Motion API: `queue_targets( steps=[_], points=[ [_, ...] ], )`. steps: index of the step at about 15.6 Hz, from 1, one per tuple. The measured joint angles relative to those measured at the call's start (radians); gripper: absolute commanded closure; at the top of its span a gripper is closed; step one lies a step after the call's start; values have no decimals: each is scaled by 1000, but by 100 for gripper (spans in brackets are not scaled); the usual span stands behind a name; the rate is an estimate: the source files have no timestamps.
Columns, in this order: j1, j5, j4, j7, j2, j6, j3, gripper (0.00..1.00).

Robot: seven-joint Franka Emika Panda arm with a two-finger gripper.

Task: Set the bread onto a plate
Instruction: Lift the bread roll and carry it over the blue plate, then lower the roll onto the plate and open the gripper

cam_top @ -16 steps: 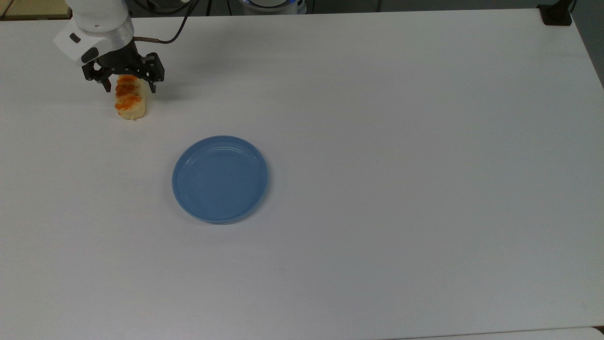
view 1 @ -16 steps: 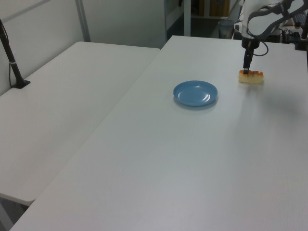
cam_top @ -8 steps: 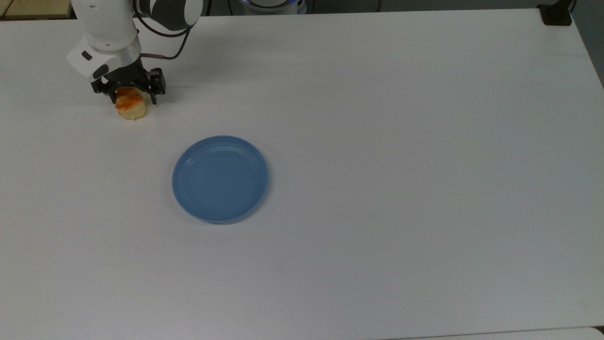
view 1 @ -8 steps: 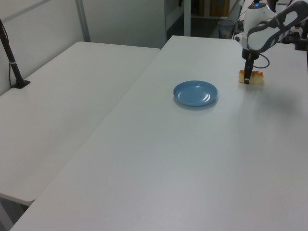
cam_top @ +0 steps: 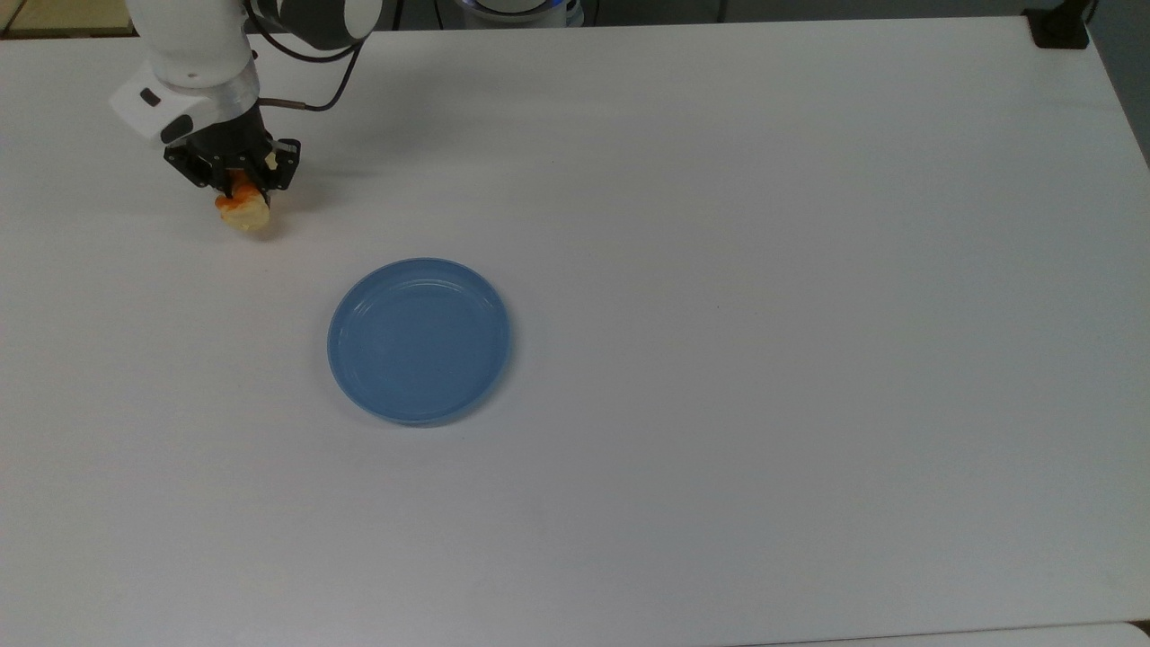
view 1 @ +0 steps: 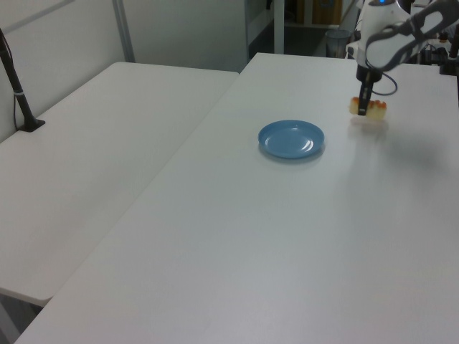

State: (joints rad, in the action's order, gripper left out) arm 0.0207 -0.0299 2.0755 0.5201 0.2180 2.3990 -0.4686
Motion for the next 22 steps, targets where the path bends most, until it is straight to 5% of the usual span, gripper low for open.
queue_targets(
  steps=[6, 15, 16, 18, 22],
  points=[
    [35, -200, -158, -111, -10, -34, 105, 56],
    [51, -208, -240, -344, 122, 60, 232, 40],
    [56, -208, -242, -354, 137, 80, 234, 33],
    [65, -208, -246, -363, 157, 104, 234, 0],
    [68, -207, -255, -366, 164, 107, 234, 0]
  ],
)
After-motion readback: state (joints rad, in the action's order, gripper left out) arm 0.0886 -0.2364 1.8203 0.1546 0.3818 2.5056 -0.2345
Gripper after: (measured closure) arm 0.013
